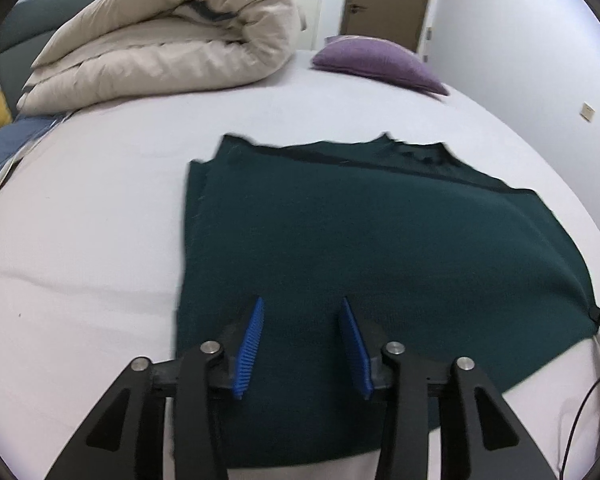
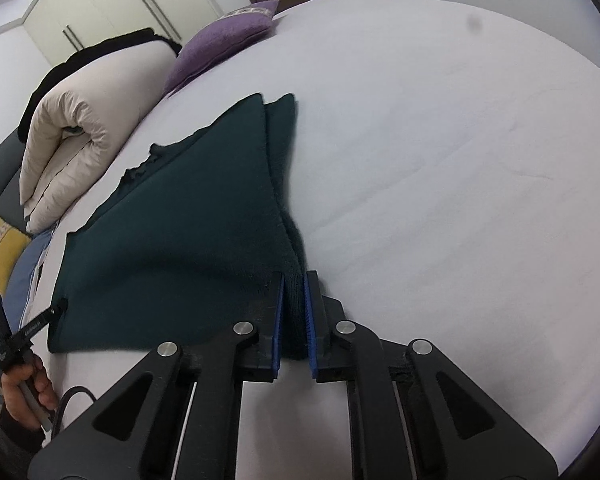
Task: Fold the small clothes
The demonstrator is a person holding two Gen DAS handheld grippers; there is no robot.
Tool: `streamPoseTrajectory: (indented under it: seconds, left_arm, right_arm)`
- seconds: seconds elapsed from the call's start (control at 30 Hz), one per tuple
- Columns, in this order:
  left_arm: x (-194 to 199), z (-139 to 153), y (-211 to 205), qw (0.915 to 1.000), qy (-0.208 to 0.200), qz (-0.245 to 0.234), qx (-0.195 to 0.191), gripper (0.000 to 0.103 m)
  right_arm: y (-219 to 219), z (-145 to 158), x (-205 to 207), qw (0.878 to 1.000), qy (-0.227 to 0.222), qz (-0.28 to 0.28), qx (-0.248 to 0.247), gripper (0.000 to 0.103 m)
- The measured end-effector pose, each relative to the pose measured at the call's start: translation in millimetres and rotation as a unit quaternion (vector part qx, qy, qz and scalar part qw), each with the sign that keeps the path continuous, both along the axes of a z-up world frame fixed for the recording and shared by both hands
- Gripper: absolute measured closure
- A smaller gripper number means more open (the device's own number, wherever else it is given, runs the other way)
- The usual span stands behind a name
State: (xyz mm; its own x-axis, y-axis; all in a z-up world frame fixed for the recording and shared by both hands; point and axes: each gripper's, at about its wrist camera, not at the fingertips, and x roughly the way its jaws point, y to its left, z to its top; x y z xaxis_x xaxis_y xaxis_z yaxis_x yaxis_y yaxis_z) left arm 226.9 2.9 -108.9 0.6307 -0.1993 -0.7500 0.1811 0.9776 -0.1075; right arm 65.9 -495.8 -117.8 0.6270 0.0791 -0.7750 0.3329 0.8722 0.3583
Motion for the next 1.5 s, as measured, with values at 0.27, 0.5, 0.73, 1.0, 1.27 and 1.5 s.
streamPoseTrajectory:
  seconds: [0.27,0.5,0.73,1.0,1.27,1.5]
  left_arm:
    - [-10,-5,-47,0.9982,-0.006,-0.057,0.014,0.05]
    - [-28,-17,-78,0.9907,-0.008,-0.109,0.081,0.05]
    - [-25,-18,-62,0.9911,0.019,-0.118,0.06,0.061]
    - [-25,-18,-58,0.9893,0.026,-0.129,0.062,0.065]
    - [-35,22,-46,0.9919,-0.023,-0.125,-0.002,0.072]
    - [-4,-10,-106,0.9882,0.018,-0.142,0.054,0.066]
  right_arm:
    - [5,35,-8,0.999,-0.041,0.001,-0.015,0.068]
    - [39,18,15,0.99,0.027,0.067,-0.125,0.097]
    - [34,21,-1,0.989,0.051,0.066,-0.123,0.094]
    - [83,52,41,0.983,0.007,0.171,-0.063,0.093]
    - [89,-2,56,0.963,0.132,0.233,0.039,0.093]
    - [75,9,35,0.96,0.133,0.24,0.059,0.094]
